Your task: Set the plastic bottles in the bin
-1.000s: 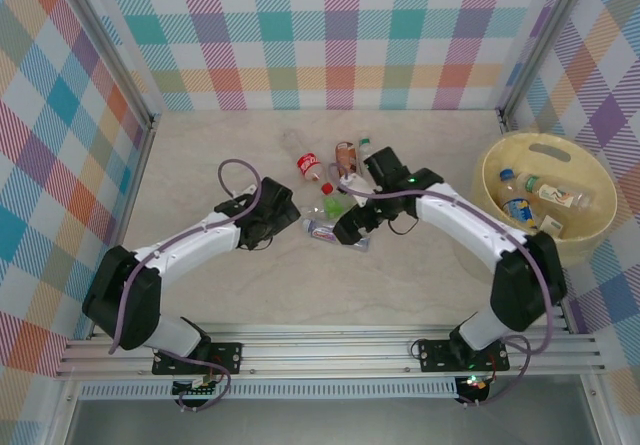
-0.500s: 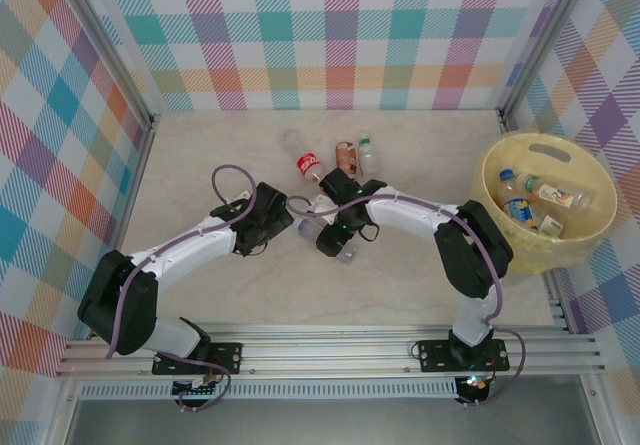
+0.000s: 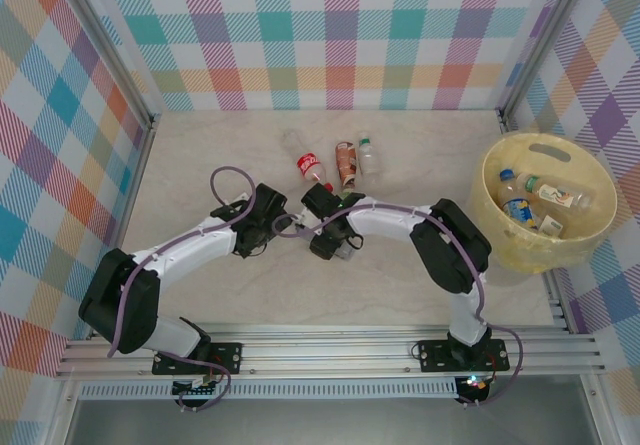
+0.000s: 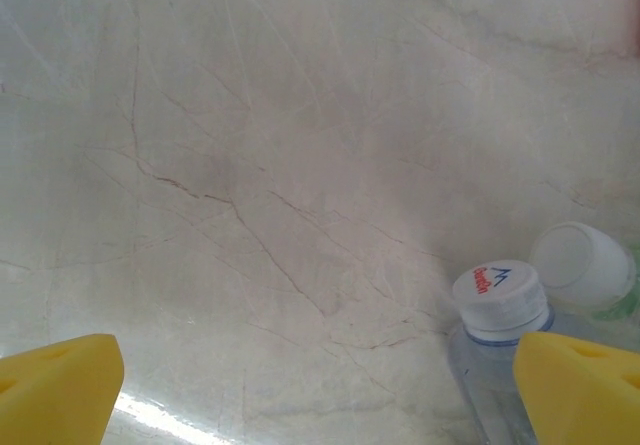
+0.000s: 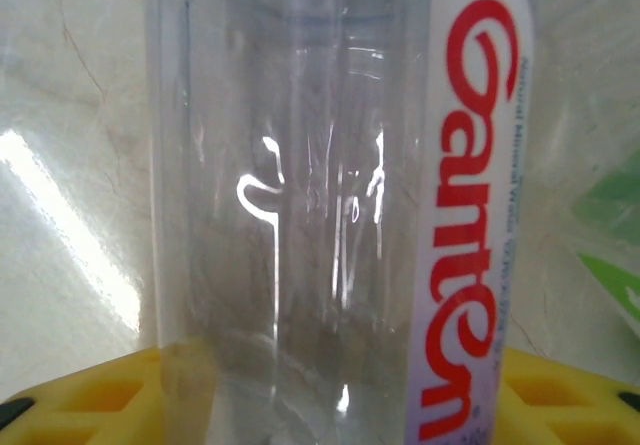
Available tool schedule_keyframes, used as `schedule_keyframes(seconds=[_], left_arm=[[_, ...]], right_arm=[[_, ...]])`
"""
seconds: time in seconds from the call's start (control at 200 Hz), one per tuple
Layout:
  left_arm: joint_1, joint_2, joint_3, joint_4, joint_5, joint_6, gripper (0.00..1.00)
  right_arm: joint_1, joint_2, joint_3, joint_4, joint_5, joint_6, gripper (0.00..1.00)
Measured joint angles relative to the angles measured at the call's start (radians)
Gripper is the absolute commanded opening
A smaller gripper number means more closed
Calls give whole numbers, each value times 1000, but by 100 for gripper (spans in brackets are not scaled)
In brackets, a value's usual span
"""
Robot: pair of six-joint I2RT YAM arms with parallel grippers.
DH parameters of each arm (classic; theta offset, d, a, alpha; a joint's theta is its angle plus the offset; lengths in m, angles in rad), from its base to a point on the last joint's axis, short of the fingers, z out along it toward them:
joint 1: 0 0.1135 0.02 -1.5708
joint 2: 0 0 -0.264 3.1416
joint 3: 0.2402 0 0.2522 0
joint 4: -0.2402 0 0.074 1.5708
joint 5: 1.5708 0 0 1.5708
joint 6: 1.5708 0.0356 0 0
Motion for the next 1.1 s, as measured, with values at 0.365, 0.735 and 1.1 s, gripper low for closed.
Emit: schedule_keyframes(seconds=[0.365, 0.735, 1.1], left_arm=[[45, -97, -25, -16, -62, -3, 100], [76, -135, -53, -30, -74, 3, 100], [76, -69, -54, 30, 6, 14, 100]], right_arm=[[0, -139, -138, 60, 21, 11, 44], [-44, -409, -241, 101, 16, 38, 41], [-167, -681, -298, 168, -27, 114, 39]])
